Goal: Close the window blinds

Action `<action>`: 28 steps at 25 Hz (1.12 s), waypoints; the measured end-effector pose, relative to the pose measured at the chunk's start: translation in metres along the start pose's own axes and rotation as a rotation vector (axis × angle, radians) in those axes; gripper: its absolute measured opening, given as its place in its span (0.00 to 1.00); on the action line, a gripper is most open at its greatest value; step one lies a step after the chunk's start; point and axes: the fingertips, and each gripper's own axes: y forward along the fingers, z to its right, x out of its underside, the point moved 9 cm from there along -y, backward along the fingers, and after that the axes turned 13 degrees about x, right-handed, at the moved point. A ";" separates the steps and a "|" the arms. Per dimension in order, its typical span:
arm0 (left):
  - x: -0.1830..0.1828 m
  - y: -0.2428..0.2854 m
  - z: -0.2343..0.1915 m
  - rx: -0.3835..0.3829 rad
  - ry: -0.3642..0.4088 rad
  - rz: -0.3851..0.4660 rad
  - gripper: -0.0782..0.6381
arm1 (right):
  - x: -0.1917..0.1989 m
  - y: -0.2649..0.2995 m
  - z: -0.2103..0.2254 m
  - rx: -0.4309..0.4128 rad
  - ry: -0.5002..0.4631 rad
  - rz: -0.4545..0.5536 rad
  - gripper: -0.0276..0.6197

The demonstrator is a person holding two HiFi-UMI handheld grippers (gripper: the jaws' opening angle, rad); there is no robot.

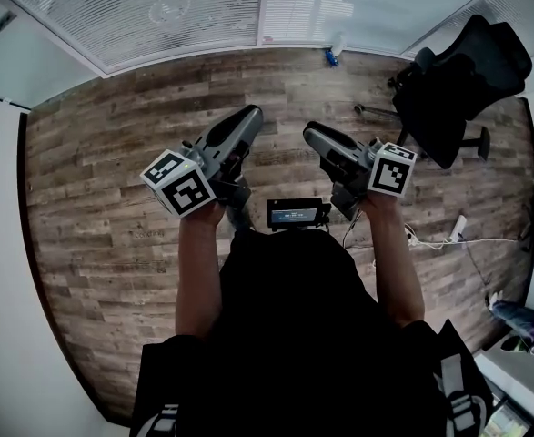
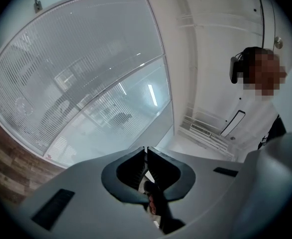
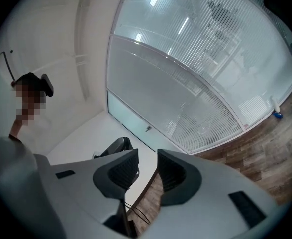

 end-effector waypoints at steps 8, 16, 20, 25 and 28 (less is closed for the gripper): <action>0.040 0.046 0.036 -0.084 0.037 -0.054 0.13 | -0.011 -0.058 0.043 -0.068 0.048 -0.001 0.23; 0.071 0.054 0.067 -0.210 0.070 -0.074 0.13 | -0.001 -0.074 0.060 -0.177 0.075 -0.050 0.23; 0.080 0.055 0.078 -0.243 0.078 -0.099 0.13 | 0.009 -0.081 0.068 -0.197 0.113 -0.055 0.21; 0.073 0.055 0.081 -0.233 0.096 -0.111 0.13 | 0.010 -0.079 0.059 -0.214 0.108 -0.037 0.19; 0.070 0.060 0.078 -0.214 0.097 -0.112 0.13 | 0.006 -0.078 0.054 -0.211 0.091 -0.029 0.18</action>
